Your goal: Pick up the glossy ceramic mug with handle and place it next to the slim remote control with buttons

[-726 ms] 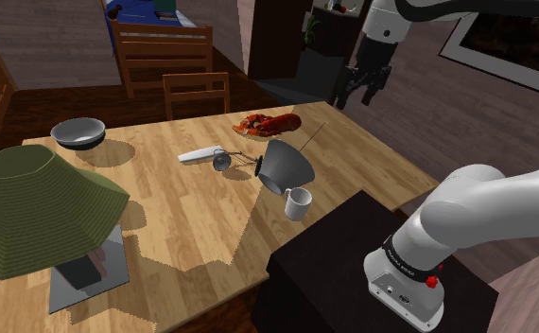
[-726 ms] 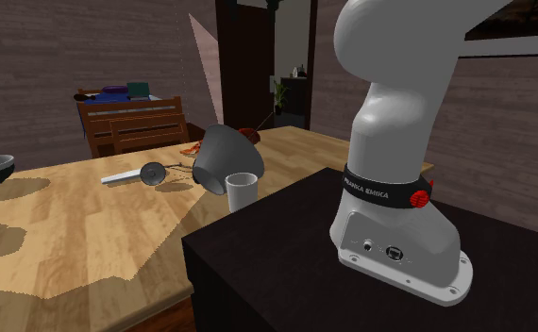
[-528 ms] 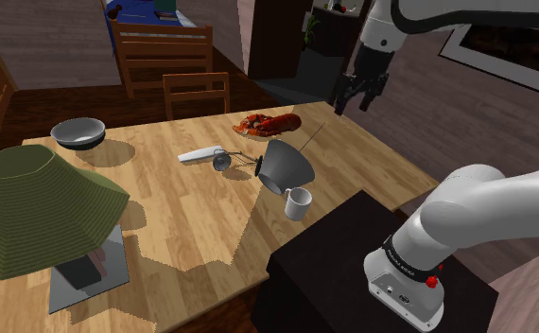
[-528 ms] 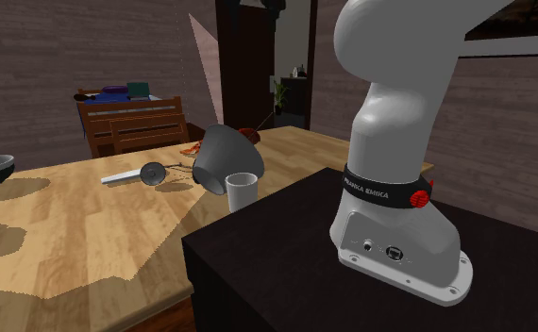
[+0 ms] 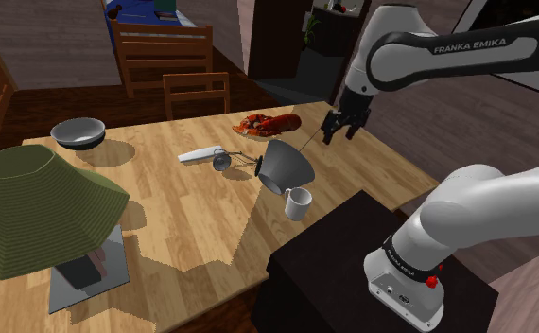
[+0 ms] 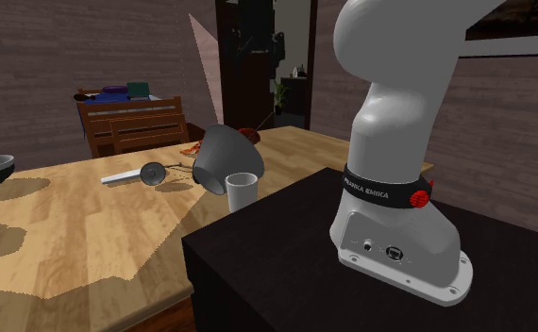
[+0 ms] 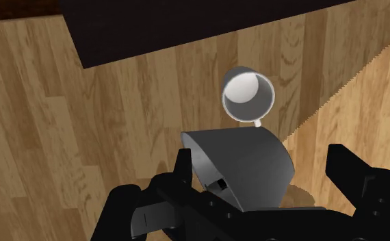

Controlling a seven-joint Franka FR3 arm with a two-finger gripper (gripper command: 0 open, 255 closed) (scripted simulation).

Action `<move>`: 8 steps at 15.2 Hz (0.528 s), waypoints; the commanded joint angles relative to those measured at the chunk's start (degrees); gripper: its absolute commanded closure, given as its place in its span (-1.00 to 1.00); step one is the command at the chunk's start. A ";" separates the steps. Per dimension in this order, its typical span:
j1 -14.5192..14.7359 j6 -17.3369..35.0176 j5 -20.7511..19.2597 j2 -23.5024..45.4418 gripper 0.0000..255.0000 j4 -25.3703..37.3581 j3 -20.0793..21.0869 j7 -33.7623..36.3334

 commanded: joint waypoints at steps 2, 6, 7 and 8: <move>-0.08 7.71 0.07 3.29 -1.00 -3.99 -0.66 -0.60; -0.08 18.79 0.27 9.75 -1.00 -8.24 -1.72 -1.68; -0.02 21.75 0.40 11.82 -1.00 -9.04 -2.02 -2.01; 0.07 24.77 0.57 14.06 -1.00 -9.73 -2.33 -2.38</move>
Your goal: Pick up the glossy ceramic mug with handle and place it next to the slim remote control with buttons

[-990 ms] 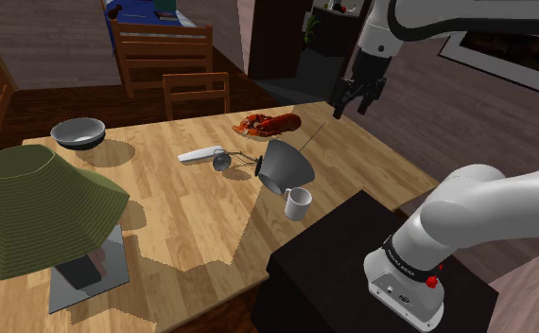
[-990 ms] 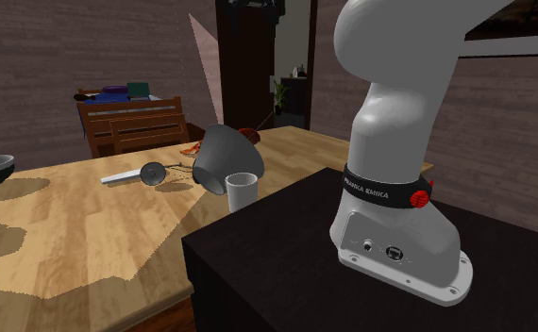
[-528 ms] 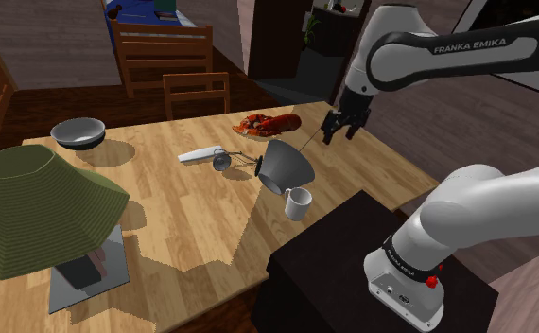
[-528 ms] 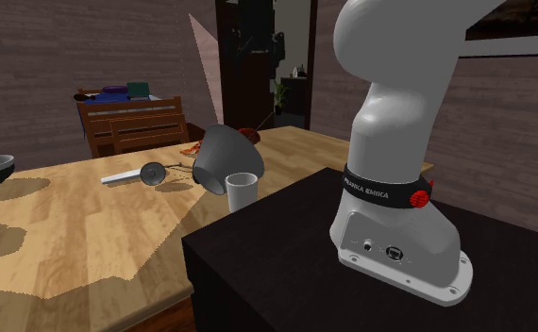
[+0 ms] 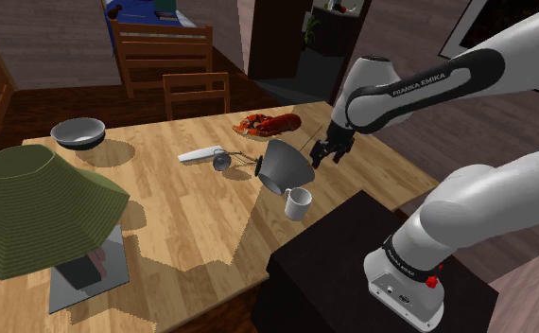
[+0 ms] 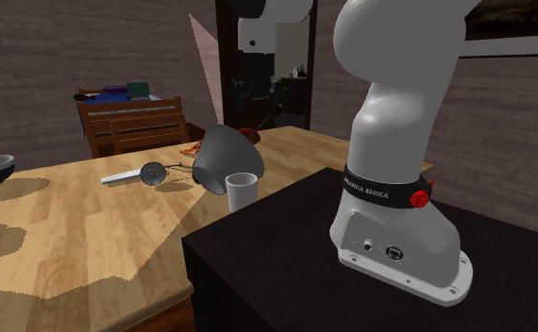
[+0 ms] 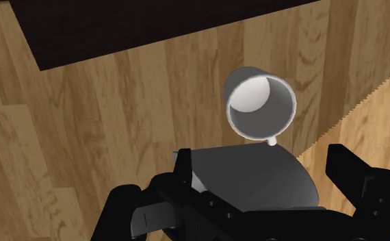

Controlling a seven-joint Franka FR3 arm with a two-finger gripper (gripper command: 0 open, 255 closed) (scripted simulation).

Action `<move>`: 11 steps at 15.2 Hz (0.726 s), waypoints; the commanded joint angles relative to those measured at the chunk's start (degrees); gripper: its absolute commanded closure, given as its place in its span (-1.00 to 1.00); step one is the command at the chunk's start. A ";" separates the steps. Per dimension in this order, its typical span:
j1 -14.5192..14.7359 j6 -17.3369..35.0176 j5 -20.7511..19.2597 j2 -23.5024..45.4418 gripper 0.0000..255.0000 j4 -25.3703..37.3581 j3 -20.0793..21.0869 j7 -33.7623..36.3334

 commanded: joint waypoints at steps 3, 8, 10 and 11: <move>0.76 12.74 1.15 9.95 -1.00 -2.22 -1.45 -1.80; 5.14 28.36 9.22 25.72 -1.00 -1.76 -4.62 -8.74; 7.24 33.59 21.94 32.74 -1.00 -0.14 -3.72 -18.46; 6.81 34.50 25.45 34.21 -1.00 0.39 -2.50 -21.18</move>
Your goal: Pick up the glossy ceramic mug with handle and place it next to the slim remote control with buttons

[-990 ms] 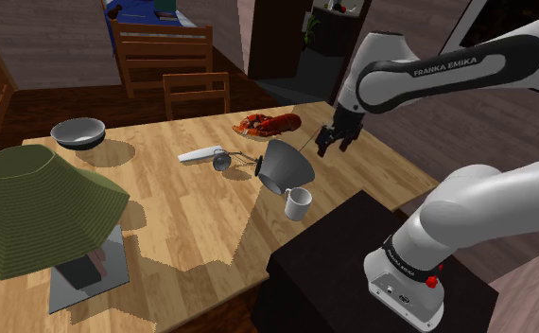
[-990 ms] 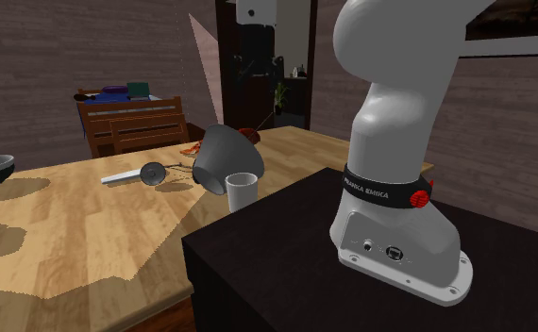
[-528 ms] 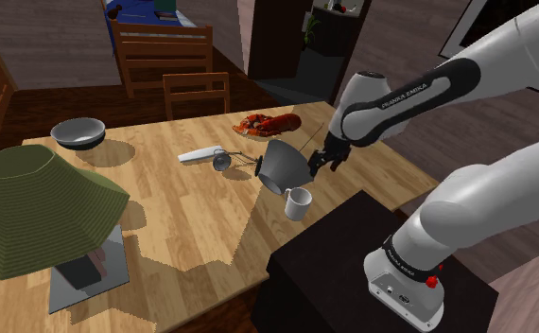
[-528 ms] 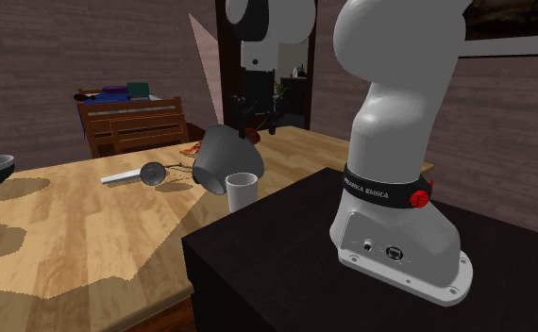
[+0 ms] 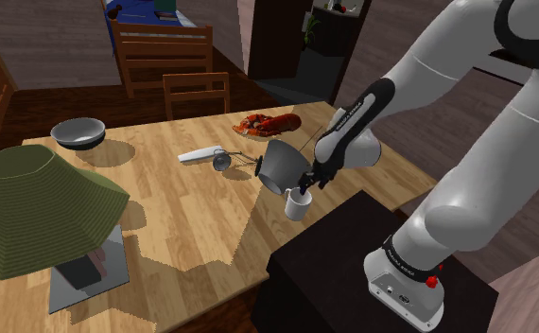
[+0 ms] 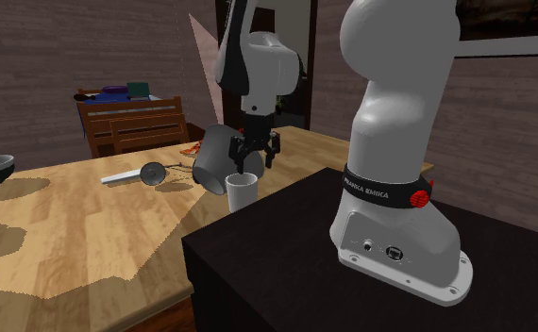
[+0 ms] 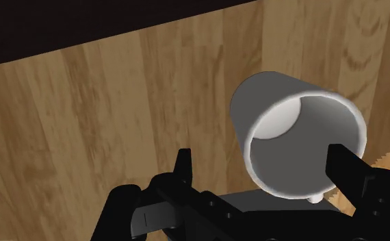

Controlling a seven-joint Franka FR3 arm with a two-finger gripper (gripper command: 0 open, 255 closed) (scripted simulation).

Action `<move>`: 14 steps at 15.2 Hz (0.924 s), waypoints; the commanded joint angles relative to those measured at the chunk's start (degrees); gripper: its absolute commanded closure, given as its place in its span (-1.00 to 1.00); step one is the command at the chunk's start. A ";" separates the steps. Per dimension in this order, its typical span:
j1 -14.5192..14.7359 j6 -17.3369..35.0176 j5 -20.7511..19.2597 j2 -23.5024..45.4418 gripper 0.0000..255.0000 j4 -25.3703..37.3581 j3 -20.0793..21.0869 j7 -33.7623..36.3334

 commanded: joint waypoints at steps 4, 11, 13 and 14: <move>-3.98 5.49 16.41 8.61 -1.00 3.24 7.64 -12.57; -10.14 8.97 21.92 13.57 -1.00 5.21 14.84 -17.49; -10.14 8.98 21.92 13.57 -1.00 5.21 14.83 -17.49; -10.14 8.98 21.92 13.57 -1.00 5.21 14.83 -17.49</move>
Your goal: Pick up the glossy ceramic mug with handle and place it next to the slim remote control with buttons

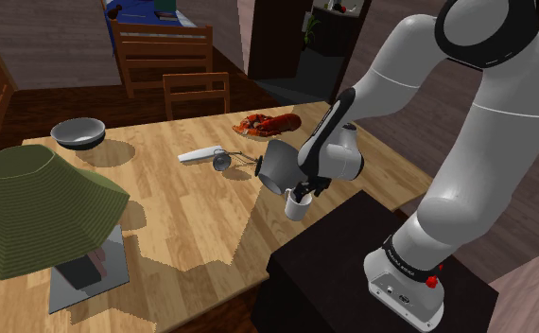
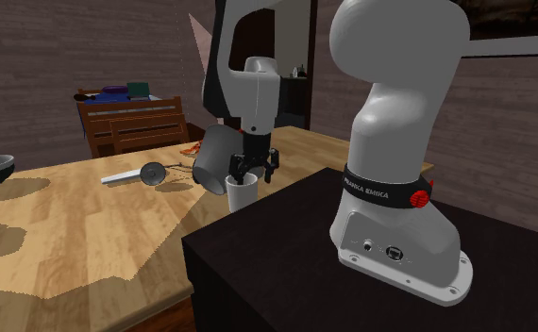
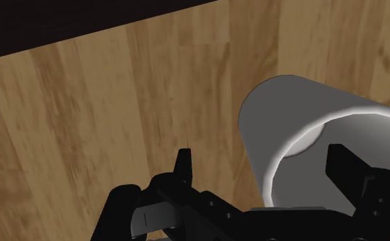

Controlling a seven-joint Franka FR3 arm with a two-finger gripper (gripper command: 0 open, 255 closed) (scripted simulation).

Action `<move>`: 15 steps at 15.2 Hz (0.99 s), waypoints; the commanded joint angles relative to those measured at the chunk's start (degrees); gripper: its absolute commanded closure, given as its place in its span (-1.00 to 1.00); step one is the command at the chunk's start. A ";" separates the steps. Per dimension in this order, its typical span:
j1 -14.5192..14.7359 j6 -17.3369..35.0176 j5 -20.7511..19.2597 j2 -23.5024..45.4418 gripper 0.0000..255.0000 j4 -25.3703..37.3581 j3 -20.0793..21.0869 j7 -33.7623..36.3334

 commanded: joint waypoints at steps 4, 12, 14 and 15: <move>0.00 0.00 0.00 0.00 1.00 0.00 0.00 0.00; 1.84 -1.03 -1.16 -1.36 1.00 -0.49 -1.98 1.17; 5.62 -3.02 -4.36 -4.08 1.00 -1.49 -6.29 4.09; 7.40 -3.96 -6.42 -5.44 1.00 -2.01 -8.46 5.85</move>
